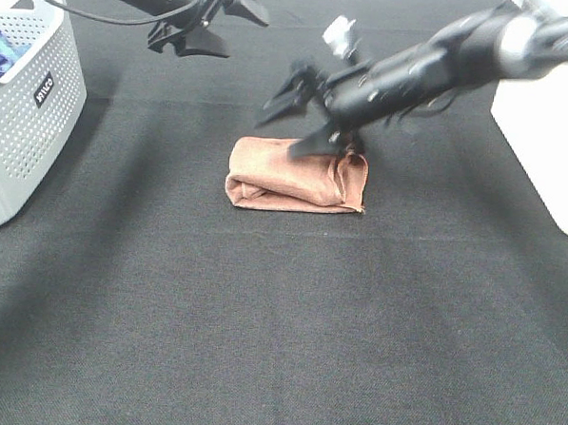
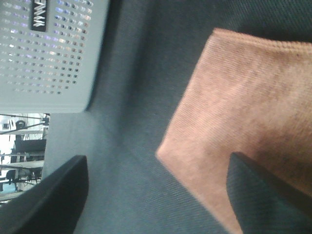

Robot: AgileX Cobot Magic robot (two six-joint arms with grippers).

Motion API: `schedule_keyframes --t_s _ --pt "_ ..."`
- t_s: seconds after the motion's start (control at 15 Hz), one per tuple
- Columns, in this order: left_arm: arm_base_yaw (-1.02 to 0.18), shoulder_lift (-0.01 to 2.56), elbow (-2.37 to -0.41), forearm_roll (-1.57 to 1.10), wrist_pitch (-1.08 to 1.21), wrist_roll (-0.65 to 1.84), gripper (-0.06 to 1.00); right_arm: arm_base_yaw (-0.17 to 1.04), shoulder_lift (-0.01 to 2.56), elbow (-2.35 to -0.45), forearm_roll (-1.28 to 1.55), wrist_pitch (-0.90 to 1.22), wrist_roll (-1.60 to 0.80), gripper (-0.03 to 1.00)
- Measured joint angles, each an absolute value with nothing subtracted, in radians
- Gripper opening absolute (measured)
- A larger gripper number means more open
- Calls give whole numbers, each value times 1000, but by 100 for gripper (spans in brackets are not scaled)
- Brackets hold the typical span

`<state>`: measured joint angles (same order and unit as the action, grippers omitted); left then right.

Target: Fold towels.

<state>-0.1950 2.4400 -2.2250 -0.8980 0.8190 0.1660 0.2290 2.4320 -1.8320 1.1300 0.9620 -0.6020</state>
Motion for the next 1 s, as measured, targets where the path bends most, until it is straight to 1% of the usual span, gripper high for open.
schedule_keyframes --t_s 0.2,0.33,0.53,0.8,1.0 --pt "-194 2439 -2225 -896 829 167 70 203 2454 -1838 1101 953 -593 74" --pt "-194 2439 -2225 -890 842 167 70 138 2454 -1840 999 938 -536 74" --pt "-194 2439 -2225 -887 847 167 70 80 2454 -1841 859 934 -475 74" --pt "-194 2413 -2225 -878 880 191 70 74 2396 -1841 753 931 -448 74" --pt "-193 2318 -2225 -820 958 267 70 76 2276 -1841 643 982 -356 74"
